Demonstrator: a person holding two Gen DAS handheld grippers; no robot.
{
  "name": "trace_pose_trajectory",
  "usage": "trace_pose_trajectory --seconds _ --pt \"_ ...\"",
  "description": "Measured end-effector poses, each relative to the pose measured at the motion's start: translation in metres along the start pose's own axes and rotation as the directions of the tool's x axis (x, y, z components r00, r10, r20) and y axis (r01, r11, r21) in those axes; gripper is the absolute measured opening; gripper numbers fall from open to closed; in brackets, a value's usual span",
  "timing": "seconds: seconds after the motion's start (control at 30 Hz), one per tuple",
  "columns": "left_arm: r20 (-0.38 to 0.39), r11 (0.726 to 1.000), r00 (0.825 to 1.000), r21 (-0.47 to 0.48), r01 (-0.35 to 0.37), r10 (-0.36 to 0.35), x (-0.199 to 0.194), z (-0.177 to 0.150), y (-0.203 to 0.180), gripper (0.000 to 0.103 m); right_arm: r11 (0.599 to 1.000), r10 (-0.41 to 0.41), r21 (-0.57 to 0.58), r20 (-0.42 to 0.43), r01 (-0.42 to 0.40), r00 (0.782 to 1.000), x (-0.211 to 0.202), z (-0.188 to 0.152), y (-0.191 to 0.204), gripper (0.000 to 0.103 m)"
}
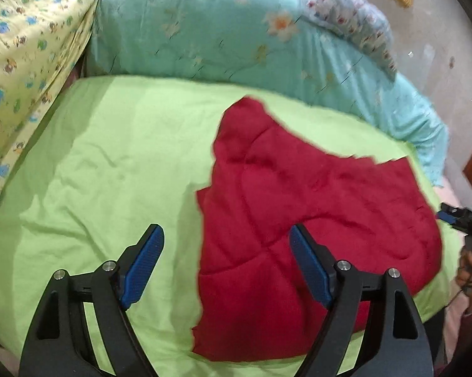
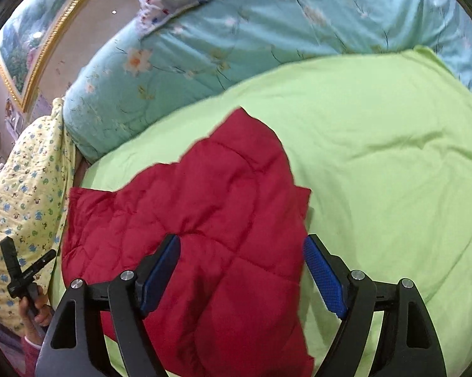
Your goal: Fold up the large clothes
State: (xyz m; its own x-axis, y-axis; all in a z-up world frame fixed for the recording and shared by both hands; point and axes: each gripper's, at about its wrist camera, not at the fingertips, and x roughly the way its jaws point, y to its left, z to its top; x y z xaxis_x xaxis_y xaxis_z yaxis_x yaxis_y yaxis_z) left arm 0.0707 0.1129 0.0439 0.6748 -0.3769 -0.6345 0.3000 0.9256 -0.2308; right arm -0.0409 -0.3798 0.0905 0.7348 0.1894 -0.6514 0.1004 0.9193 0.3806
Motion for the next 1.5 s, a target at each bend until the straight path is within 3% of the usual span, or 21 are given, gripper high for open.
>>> trace_pose_trajectory --seconds 0.27,0.47,0.83,0.97,1.13,1.4,1.5 --pt "0.002 0.988 0.993 0.100 0.115 -0.116 -0.014 -0.018 -0.055 0.083 0.988 0.052 -0.146 0.034 -0.047 0.998 -0.003 -0.012 0.062 0.083" --pt "-0.057 0.967 0.978 0.147 0.208 -0.202 -0.004 -0.035 -0.089 0.083 0.956 0.087 -0.280 -0.032 -0.093 0.996 0.013 -0.030 0.105 0.083" --pt "-0.098 0.951 0.963 0.164 0.263 -0.250 -0.005 -0.053 -0.098 0.083 0.908 0.110 -0.391 -0.130 -0.153 0.985 0.029 -0.057 0.136 0.081" --pt "-0.121 0.962 0.971 0.157 0.225 -0.207 0.015 -0.058 -0.092 0.082 0.915 0.071 -0.385 -0.147 -0.123 0.987 0.040 -0.058 0.131 0.082" --pt "-0.107 0.972 0.984 0.177 0.156 -0.139 0.042 -0.064 -0.092 0.083 0.918 -0.047 -0.395 -0.179 -0.028 0.983 0.074 -0.062 0.117 0.082" --pt "-0.113 0.982 0.992 0.178 0.069 -0.049 0.074 -0.031 -0.102 0.085 0.916 -0.173 -0.381 -0.102 0.122 0.980 0.104 -0.030 0.103 0.082" --pt "-0.127 0.983 0.992 0.175 0.046 -0.023 0.087 -0.019 -0.106 0.087 0.926 -0.185 -0.350 -0.092 0.143 0.978 0.117 -0.016 0.090 0.083"
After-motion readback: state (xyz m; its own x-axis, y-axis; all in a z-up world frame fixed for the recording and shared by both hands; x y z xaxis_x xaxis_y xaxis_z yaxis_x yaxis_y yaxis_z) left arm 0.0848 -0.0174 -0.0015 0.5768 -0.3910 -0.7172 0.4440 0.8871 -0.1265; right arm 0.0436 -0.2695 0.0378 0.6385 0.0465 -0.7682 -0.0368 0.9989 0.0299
